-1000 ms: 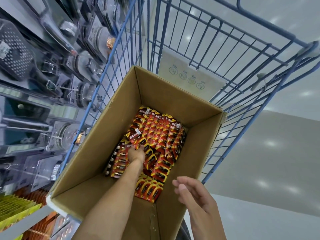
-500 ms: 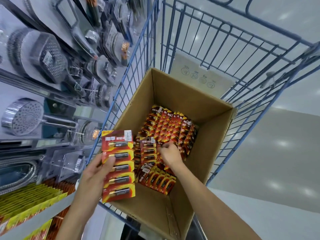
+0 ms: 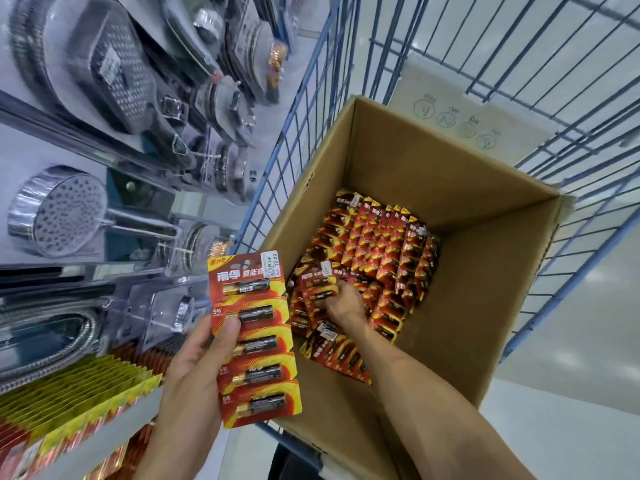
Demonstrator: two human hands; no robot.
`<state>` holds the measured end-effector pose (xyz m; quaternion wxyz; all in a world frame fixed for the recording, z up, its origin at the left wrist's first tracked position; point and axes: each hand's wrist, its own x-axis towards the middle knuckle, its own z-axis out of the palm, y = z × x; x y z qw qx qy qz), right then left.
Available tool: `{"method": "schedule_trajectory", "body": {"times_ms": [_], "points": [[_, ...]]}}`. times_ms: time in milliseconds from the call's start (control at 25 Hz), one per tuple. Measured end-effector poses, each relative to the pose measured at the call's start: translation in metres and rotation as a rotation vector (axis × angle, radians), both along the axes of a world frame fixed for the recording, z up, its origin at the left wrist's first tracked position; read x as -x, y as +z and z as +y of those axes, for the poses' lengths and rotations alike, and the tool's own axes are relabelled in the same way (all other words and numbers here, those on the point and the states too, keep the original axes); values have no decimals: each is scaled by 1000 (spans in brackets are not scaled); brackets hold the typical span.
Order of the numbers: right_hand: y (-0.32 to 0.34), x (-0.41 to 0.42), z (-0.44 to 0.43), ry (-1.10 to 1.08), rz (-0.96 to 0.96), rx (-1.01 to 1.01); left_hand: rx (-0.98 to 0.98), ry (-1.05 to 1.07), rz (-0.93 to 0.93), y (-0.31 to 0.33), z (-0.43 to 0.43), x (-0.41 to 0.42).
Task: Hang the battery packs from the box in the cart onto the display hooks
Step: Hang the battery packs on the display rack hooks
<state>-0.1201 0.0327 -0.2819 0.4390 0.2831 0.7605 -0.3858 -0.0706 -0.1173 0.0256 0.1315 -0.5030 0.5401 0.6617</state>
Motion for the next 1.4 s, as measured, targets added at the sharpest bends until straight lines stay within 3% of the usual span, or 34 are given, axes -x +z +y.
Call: {"method": "schedule_trajectory", "body": {"times_ms": [160, 320, 480, 640, 920, 1240, 1400], "points": [[31, 4, 21, 16, 152, 310, -74, 21, 68, 2, -7, -1], [134, 38, 44, -241, 293, 425, -144, -20, 132, 15, -18, 1], [246, 37, 62, -518, 305, 568, -186, -80, 236, 41, -26, 8], [350, 2, 78, -605, 363, 728, -196, -152, 339, 81, -25, 6], [445, -59, 78, -438, 461, 899, -135, -46, 530, 149, -19, -67], [497, -144, 31, -16, 298, 1166, 71, 336, 735, 190, -21, -242], [518, -190, -23, 193, 245, 1181, 222, 508, 766, 213, -37, -329]]}}
